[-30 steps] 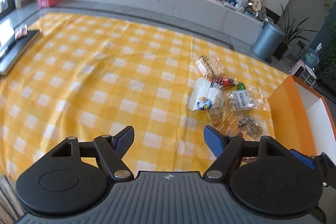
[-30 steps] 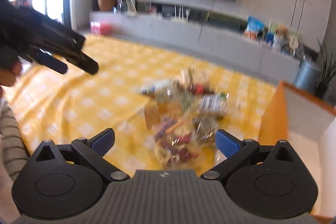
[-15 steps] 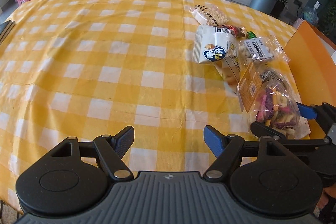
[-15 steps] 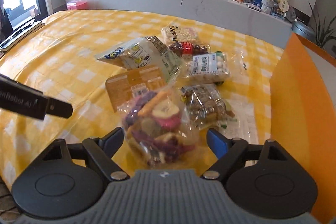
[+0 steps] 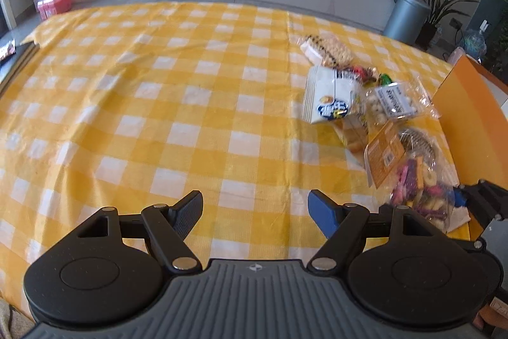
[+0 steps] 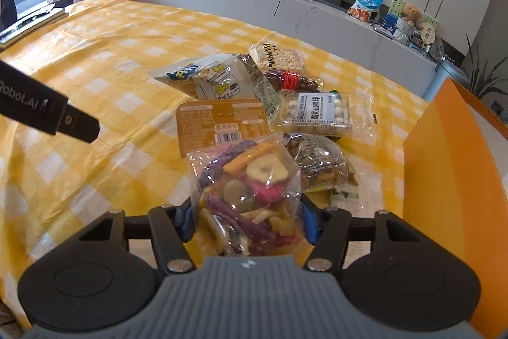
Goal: Organize snacks
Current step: 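Grasp the dried fruit chip bag with the right tool while the left tool grasps the white snack bag, then carry the fruit chip bag into the box and open the right tool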
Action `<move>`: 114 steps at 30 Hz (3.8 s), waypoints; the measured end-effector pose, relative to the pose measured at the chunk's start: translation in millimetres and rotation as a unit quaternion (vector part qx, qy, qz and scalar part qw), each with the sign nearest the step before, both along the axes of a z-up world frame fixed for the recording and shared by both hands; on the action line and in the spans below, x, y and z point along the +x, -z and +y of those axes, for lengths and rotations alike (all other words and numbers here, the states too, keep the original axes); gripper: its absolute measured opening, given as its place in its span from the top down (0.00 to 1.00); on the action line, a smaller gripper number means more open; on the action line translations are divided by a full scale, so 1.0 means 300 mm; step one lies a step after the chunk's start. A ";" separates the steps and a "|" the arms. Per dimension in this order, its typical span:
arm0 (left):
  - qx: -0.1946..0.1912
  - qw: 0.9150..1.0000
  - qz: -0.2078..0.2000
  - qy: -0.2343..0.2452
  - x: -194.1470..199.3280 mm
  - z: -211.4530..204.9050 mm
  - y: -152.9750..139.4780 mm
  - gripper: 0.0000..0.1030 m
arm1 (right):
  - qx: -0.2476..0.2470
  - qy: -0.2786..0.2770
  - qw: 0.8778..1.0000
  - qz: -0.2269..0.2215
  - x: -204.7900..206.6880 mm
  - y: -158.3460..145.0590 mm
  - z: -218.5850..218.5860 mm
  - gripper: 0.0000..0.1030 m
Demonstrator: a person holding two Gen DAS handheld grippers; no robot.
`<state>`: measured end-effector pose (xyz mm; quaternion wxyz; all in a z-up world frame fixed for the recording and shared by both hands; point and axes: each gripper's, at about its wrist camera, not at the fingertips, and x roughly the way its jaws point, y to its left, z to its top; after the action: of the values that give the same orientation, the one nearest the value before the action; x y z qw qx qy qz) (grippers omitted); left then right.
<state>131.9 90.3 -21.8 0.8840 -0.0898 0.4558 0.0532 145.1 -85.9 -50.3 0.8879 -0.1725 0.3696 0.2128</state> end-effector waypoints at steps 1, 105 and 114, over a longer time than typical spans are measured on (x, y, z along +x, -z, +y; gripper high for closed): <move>0.002 1.000 -0.005 0.001 -0.001 -0.004 -0.008 0.14 | 0.009 -0.002 1.000 0.001 -0.007 -0.006 -0.006 0.42; -0.286 0.928 -0.219 0.094 0.110 -0.567 -0.160 0.49 | 0.137 0.356 0.916 -0.124 -0.148 -0.288 -0.922 0.42; -0.283 0.927 -0.220 0.107 0.106 -0.590 -0.151 0.49 | 0.097 0.371 0.917 -0.113 -0.111 -0.268 -0.893 0.41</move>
<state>163.7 -86.8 23.4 0.9001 -0.2969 0.2532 -0.1937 111.7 -353.8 30.1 0.9515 0.0407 0.2814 -0.1178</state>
